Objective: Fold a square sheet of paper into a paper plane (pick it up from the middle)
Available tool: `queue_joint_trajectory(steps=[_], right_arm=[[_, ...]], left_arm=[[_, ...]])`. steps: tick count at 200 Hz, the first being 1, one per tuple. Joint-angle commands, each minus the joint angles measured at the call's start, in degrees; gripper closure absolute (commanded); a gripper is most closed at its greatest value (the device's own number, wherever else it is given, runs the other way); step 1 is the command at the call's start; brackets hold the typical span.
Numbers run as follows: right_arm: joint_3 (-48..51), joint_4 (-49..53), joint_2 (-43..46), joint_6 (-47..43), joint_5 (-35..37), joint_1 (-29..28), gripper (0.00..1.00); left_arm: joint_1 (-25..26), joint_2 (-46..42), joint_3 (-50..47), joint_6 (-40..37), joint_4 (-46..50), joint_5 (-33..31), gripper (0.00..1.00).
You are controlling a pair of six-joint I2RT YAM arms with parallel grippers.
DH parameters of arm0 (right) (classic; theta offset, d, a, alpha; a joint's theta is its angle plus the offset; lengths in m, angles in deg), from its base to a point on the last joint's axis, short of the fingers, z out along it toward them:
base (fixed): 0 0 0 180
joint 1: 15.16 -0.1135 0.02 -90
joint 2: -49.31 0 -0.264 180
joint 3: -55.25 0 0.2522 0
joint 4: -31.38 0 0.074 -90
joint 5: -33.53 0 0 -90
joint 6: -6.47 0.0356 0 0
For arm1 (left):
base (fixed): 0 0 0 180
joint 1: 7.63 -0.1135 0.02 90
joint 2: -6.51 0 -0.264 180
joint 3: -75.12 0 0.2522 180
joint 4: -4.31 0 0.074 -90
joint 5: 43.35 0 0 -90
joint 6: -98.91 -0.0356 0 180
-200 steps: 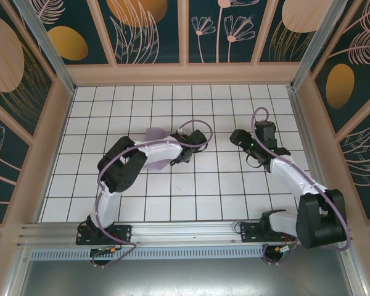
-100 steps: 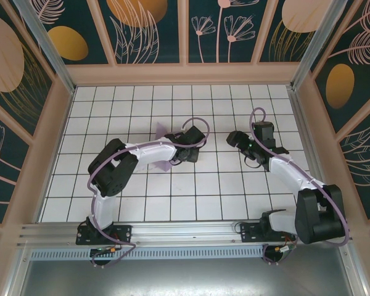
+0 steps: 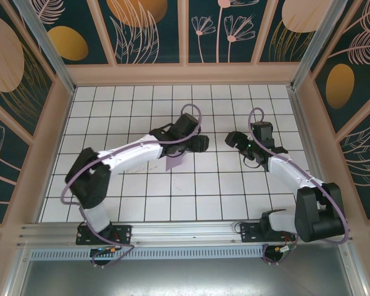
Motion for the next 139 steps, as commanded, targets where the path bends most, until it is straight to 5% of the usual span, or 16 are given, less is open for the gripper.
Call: queue_joint_trajectory(steps=[1, 30, 54, 97, 139], right_arm=[[-2.4, -1.9, 0.0, 0.3, -0.2, -1.5, 0.2], [-6.5, -3.2, -2.5, 0.3, 0.7, -8.4, 0.26], [-11.5, -5.5, -8.5, 1.4, 1.4, -17.5, 0.42], [-22.4, -9.2, -25.7, 4.5, -2.1, -29.4, 0.67], [-31.9, -8.1, -38.9, 5.9, -5.5, -32.9, 0.73]], left_arm=[[-4.0, -6.1, -2.5, 1.0, -4.2, 2.4, 0.21], [-11.6, -11.4, -9.8, 4.6, -6.1, 1.2, 0.09], [-18.0, -16.0, -18.7, 9.8, -10.1, 0.4, 0.02], [-24.0, -21.6, -29.6, 14.4, -12.7, -1.6, 0.02], [-28.5, -24.2, -36.7, 17.8, -13.4, -0.9, 0.01]])
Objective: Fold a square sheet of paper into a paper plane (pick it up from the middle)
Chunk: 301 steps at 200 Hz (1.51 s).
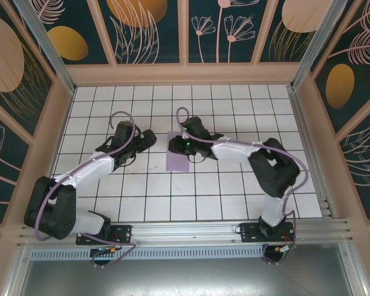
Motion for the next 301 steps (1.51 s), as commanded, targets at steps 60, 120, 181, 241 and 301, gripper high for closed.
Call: queue_joint_trajectory(steps=[60, 120, 181, 241, 301], right_arm=[[-4.5, 5.5, -9.5, -3.1, -4.4, -1.2, 0.74], [8.1, 7.5, -2.3, -13.9, -4.8, -0.7, 0.74], [12.6, 1.0, 12.9, -5.8, -2.8, 1.9, 0.51], [27.7, -2.9, 24.4, 0.5, -4.0, 11.1, 0.42], [33.1, -4.3, 28.3, 1.8, -8.3, 16.2, 0.37]], left_arm=[[-2.3, -2.9, -4.6, 1.4, -3.1, 2.4, 0.02], [-2.4, -3.3, -7.5, -1.1, -9.0, 13.0, 0.01], [-1.1, -3.3, -11.5, 0.4, -21.5, 21.6, 0.1], [8.8, 3.2, -7.9, 3.1, -27.3, 21.4, 0.34], [15.6, 12.5, -5.2, 8.9, -31.5, 21.5, 0.62]])
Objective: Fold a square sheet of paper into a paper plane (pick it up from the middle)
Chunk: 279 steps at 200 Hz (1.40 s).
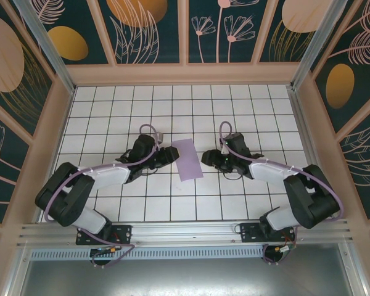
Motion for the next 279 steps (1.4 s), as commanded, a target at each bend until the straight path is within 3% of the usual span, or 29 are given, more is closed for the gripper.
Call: queue_joint_trajectory(steps=[1, 52, 119, 157, 279], right_arm=[[1.0, -2.7, 1.5, 1.4, -3.1, 0.8, 0.37], [1.0, -5.6, -1.2, 3.4, -7.1, 1.9, 0.37], [0.2, -6.9, -5.0, 3.5, -10.8, 1.9, 0.42], [-1.0, -4.2, -7.5, 1.4, -11.9, 1.6, 0.51], [-3.3, -1.0, -10.6, -1.0, -11.8, -0.5, 0.56]], left_arm=[[1.6, 2.9, 2.0, 3.1, -3.3, 0.6, 0.62], [5.0, 8.5, 2.4, 6.0, -5.6, -0.7, 0.79], [5.8, 8.1, -2.7, 7.6, -5.6, -4.5, 0.85], [5.7, 8.9, -2.7, 6.8, -2.9, -6.8, 0.88], [5.9, 10.5, -0.5, 4.6, 6.0, -10.5, 0.92]])
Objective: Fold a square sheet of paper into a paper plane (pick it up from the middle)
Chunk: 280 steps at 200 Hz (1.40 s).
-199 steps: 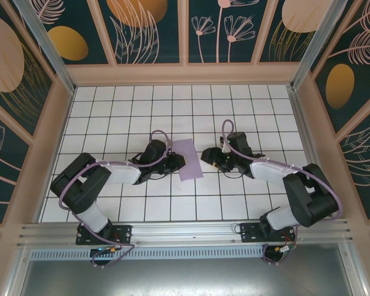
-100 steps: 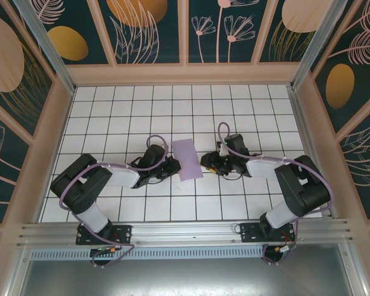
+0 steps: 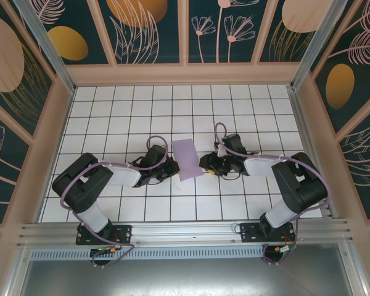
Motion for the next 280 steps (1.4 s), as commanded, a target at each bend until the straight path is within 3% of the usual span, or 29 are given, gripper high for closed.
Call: queue_joint_trajectory(steps=[1, 64, 136, 161, 219, 280], right_arm=[[-1.8, 1.7, -1.5, -1.6, -1.1, -0.9, 0.56], [-2.1, 1.8, -2.4, -1.5, -2.3, -2.0, 0.58], [2.3, -3.5, 2.1, 5.7, -7.4, -0.9, 0.63], [3.4, -3.1, 4.1, 7.5, -6.0, -0.5, 0.7], [2.1, -0.6, 2.6, 8.6, -5.2, 0.1, 0.97], [-1.0, 1.5, -0.7, 9.1, -4.7, -0.1, 1.0]], left_arm=[[0.1, 1.6, 0.5, -1.5, 4.9, -2.3, 0.92], [0.4, 1.6, 0.8, -1.5, 5.3, -2.6, 0.93], [0.4, 1.6, 0.7, -1.6, 4.9, -2.7, 0.93], [0.4, 0.0, 1.1, -2.3, 4.3, -2.6, 0.9], [0.4, -7.5, 2.6, -3.3, 1.2, -1.2, 0.75], [0.4, 1.0, 6.0, -3.3, -0.4, 0.7, 0.84]])
